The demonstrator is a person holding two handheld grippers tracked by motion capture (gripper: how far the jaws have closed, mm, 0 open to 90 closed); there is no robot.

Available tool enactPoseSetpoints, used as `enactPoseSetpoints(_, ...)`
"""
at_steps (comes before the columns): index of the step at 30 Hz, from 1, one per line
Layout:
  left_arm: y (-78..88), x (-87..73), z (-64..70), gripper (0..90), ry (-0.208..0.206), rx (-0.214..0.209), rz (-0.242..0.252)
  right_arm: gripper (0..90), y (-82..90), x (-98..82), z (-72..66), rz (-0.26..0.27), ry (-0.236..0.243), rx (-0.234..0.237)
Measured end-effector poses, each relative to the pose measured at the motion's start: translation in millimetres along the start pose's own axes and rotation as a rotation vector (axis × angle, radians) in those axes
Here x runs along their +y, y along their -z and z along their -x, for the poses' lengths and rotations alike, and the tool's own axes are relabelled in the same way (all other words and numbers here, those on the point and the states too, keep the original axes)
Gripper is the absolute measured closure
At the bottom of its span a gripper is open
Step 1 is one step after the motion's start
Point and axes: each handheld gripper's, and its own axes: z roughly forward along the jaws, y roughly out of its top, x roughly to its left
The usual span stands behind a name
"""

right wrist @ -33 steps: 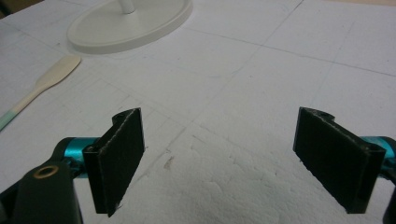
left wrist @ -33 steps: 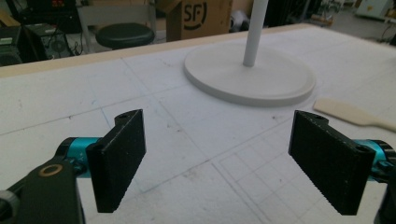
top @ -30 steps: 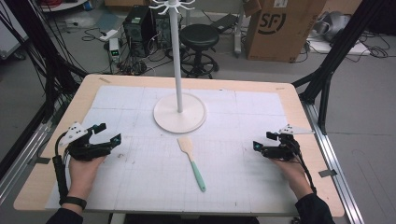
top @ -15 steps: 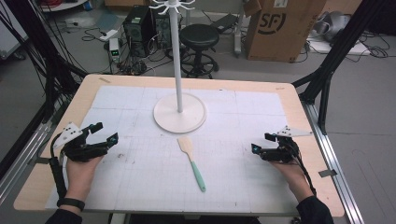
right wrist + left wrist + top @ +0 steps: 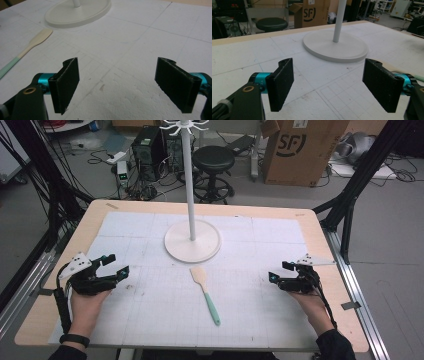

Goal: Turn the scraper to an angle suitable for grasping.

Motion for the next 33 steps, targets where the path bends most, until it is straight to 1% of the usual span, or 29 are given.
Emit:
enactPoseSetpoints(2, -0.1, -0.3, 0.8, 25.2, -0.008, -0.011, -0.007, 20.5, -1.7, 0.4, -0.5, -0.002, 0.001, 0.002)
enactPoseSetpoints(3, -0.1, -0.2, 1.1, 24.9, -0.014, -0.016, -0.007, 21.8, -3.9, 1.0, -1.5, -0.005, -0.004, 0.014)
enactPoseSetpoints(4, -0.1, -0.1, 1.6, 24.9, -0.019, -0.019, -0.004, 21.8, -3.9, 1.0, -1.5, -0.005, -0.004, 0.014)
enactPoseSetpoints(6, -0.7, 0.1, 2.0, 24.9, -0.013, -0.032, 0.006, 23.5, -6.3, 1.8, -4.2, -0.006, 0.015, 0.018)
enactPoseSetpoints(8, -1.1, 0.6, 3.5, 25.8, -0.008, -0.048, 0.009, 23.9, -6.4, 1.8, -5.7, -0.010, 0.019, 0.016)
enactPoseSetpoints(9, -1.1, 0.9, 5.1, 27.8, -0.007, -0.066, 0.012, 24.0, -6.6, 1.9, -6.6, -0.011, 0.024, 0.017)
enactPoseSetpoints(11, -1.9, 1.7, 9.8, 32.1, -0.019, -0.096, 0.010, 24.0, -6.8, 1.5, -7.1, -0.019, 0.026, 0.016)
enactPoseSetpoints(13, -3.2, 2.0, 14.7, 38.2, -0.018, -0.131, 0.009, 24.0, -7.1, 1.0, -6.1, -0.024, 0.021, 0.018)
enactPoseSetpoints(15, -5.2, 2.5, 18.4, 42.4, -0.014, -0.154, 0.006, 24.0, -7.0, 1.0, -5.1, -0.023, 0.015, 0.022)
enactPoseSetpoints(16, -6.1, 2.6, 19.5, 46.5, -0.008, -0.172, 0.004, 24.1, -7.0, 1.0, -4.8, -0.020, 0.013, 0.021)
enactPoseSetpoints(18, -8.2, 2.4, 21.6, 53.7, -0.002, -0.190, 0.003, 24.1, -6.9, 0.9, -4.1, -0.019, 0.014, 0.023)
enactPoseSetpoints(19, -8.8, 2.2, 22.4, 53.7, 0.000, -0.202, -0.002, 24.1, -6.9, 0.9, -4.1, -0.019, 0.014, 0.023)
enactPoseSetpoints(20, -9.4, 1.9, 23.4, 60.3, -0.004, -0.215, -0.006, 24.1, -7.2, 0.8, -3.6, -0.019, 0.016, 0.021)
enactPoseSetpoints(21, -9.8, 1.6, 24.5, 60.3, -0.011, -0.219, -0.011, 24.1, -7.2, 0.8, -3.6, -0.019, 0.016, 0.021)
enactPoseSetpoints(22, -10.0, 1.5, 25.4, 62.6, -0.017, -0.226, -0.019, 24.1, -7.1, 0.8, -3.6, -0.020, 0.012, 0.021)
enactPoseSetpoints(23, -10.5, 1.3, 26.4, 66.1, -0.020, -0.233, -0.022, 24.1, -7.0, 0.7, -3.2, -0.021, 0.011, 0.019)
enactPoseSetpoints(24, -10.9, 1.3, 27.1, 66.1, -0.022, -0.239, -0.025, 24.1, -7.0, 0.7, -3.2, -0.021, 0.011, 0.019)
enactPoseSetpoints(26, -12.0, 1.5, 29.1, 70.5, -0.023, -0.249, -0.025, 24.1, -7.2, 0.6, -3.0, -0.023, 0.014, 0.020)
enactPoseSetpoints(27, -12.7, 1.5, 30.1, 70.5, -0.025, -0.253, -0.025, 24.1, -7.2, 0.6, -3.0, -0.023, 0.014, 0.020)
enactPoseSetpoints(29, -14.0, 1.7, 32.7, 75.6, -0.030, -0.274, -0.030, 24.2, -7.3, 0.6, -3.0, -0.023, 0.016, 0.019)
enactPoseSetpoints(30, -14.9, 1.7, 34.7, 76.8, -0.031, -0.280, -0.033, 24.2, -7.3, 0.5, -2.9, -0.023, 0.016, 0.019)
enactPoseSetpoints(31, -15.7, 1.9, 36.2, 80.6, -0.040, -0.295, -0.038, 24.2, -7.5, 0.3, -3.0, -0.027, 0.011, 0.020)
enactPoseSetpoints(33, -17.8, 2.1, 40.9, 82.2, -0.047, -0.316, -0.046, 24.3, -7.5, 0.3, -2.8, -0.029, 0.013, 0.020)
